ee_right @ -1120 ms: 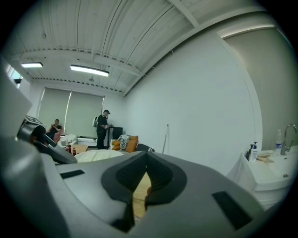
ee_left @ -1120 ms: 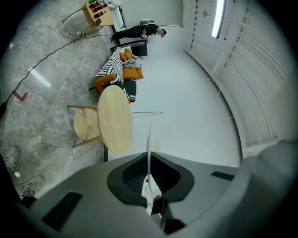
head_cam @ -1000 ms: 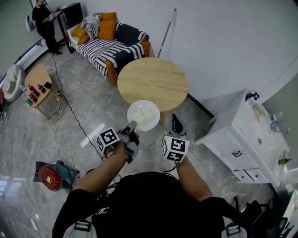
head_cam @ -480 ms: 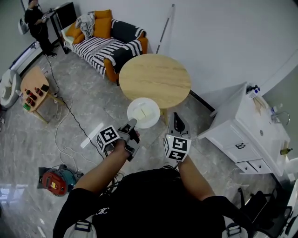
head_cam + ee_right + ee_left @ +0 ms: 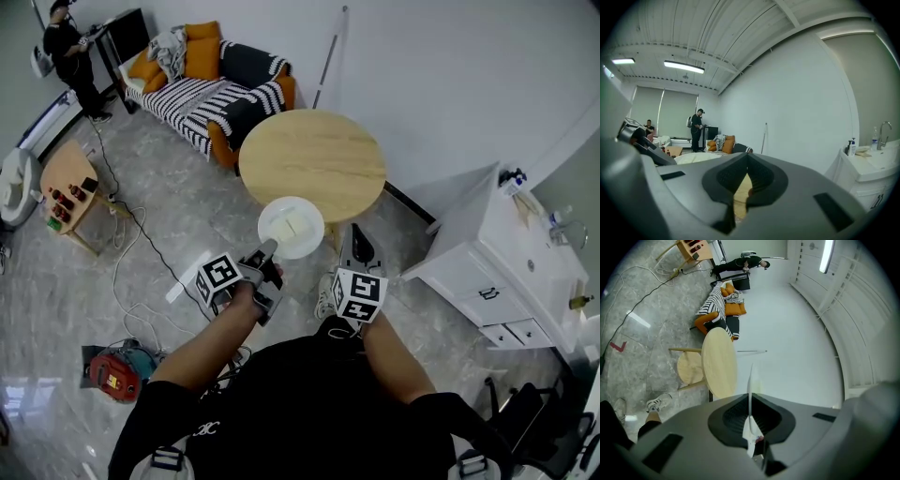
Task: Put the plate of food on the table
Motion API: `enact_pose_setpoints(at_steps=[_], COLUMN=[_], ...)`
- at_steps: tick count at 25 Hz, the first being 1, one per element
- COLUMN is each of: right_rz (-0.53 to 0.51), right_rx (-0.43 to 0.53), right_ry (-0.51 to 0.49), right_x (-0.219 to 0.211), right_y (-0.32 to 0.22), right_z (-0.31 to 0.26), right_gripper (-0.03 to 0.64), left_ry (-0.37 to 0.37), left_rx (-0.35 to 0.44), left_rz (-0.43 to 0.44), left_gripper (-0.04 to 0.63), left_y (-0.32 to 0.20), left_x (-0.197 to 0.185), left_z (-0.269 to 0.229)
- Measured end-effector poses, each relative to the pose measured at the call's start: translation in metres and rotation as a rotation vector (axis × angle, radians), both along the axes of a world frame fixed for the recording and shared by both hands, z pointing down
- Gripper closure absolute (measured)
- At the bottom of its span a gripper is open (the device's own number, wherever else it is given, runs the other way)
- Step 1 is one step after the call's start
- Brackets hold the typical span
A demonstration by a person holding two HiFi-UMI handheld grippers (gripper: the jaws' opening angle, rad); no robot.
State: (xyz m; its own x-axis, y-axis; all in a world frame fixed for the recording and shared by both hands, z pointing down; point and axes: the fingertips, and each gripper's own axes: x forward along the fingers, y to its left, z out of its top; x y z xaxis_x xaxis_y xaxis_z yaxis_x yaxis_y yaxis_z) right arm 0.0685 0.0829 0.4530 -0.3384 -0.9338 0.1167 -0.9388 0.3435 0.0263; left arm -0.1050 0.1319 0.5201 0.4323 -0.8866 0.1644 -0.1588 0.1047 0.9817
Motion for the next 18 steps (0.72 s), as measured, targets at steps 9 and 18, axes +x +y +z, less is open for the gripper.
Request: enact_pose_setpoints(at_steps=[9, 18], right_rz=[-0.001, 0.032], right_rx=[0.02, -0.014], right_ry=[-0.062, -0.121], right_x=[-0.004, 0.014], right_y=[-0.054, -0.123], right_z=[-0.002, -0.006], right_gripper=[0.609, 0.609], left_ry=[-0.021, -0.027], left_rx=[0.009, -0.011], left_rz=[-0.017, 0.024], left_gripper=[0.575, 0.575], left_y=[-0.059, -0.129], left_x=[-0.013, 0.002], left_z=[0.005, 0.015])
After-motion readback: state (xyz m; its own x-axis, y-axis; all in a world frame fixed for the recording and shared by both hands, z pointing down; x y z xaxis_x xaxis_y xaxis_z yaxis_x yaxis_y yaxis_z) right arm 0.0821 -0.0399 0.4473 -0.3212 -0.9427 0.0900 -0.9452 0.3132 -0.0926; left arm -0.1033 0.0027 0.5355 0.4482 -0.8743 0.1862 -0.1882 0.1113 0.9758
